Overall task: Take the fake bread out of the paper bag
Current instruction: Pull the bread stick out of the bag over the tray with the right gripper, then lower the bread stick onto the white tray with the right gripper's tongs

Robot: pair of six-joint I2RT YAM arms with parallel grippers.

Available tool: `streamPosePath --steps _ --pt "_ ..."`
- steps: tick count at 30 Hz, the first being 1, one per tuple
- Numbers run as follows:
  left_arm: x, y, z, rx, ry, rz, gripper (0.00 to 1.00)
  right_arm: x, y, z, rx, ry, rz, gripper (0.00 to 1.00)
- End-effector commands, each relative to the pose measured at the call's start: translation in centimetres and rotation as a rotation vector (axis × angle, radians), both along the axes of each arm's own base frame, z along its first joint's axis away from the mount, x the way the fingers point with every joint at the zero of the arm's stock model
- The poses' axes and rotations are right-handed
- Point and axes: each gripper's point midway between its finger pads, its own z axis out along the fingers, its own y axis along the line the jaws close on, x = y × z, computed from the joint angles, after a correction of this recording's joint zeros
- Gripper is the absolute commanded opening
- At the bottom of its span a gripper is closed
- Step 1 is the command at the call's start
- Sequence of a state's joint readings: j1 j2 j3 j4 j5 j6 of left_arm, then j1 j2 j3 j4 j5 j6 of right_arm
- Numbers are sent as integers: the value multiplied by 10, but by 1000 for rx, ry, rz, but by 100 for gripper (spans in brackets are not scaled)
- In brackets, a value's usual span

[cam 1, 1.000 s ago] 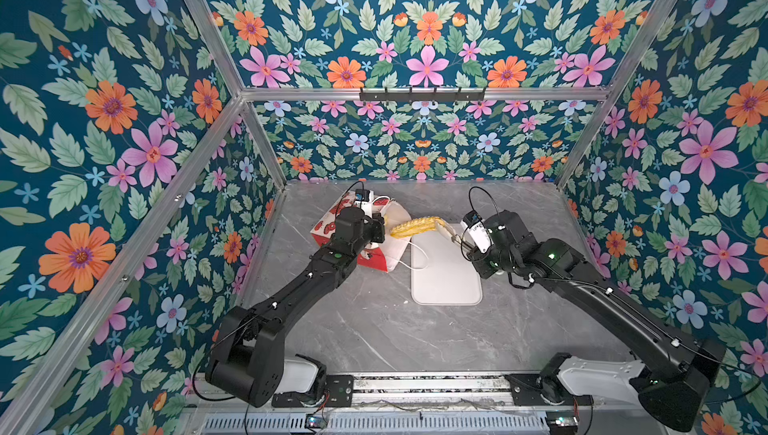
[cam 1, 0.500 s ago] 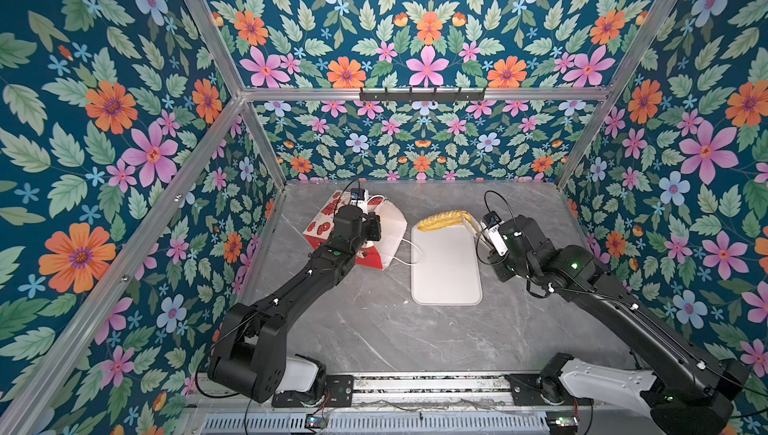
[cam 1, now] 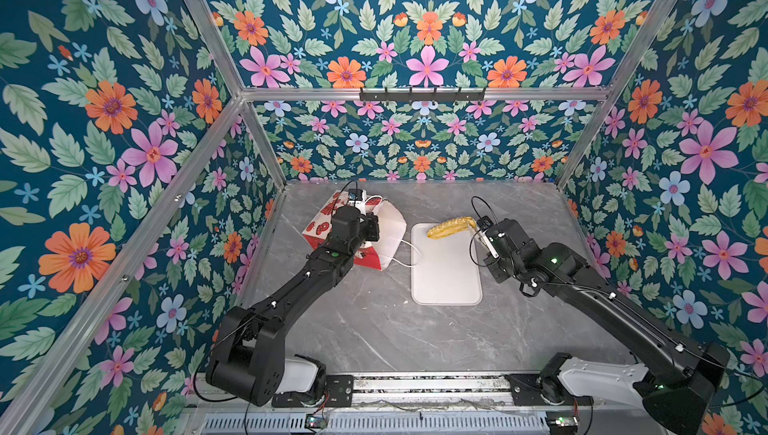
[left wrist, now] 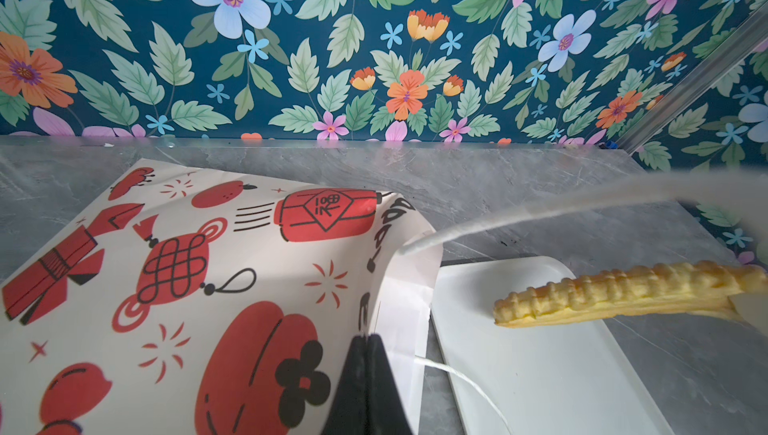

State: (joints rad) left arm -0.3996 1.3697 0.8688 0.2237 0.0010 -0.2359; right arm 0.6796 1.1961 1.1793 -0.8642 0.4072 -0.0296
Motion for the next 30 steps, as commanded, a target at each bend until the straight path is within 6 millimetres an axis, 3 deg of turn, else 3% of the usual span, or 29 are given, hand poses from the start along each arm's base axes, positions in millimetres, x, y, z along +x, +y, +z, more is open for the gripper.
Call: streamPosePath --steps 1,7,23,30 --pt "0 1 4 -9 -16 3 0 11 3 6 -12 -69 -12 8" --pt "0 1 2 -12 -14 2 0 6 12 -9 -33 -70 14 8" --pt "0 1 0 -21 -12 -2 0 -47 27 -64 -90 90 46 11" --pt "-2 2 1 -23 -16 -1 0 -63 32 -79 -137 143 58 13"
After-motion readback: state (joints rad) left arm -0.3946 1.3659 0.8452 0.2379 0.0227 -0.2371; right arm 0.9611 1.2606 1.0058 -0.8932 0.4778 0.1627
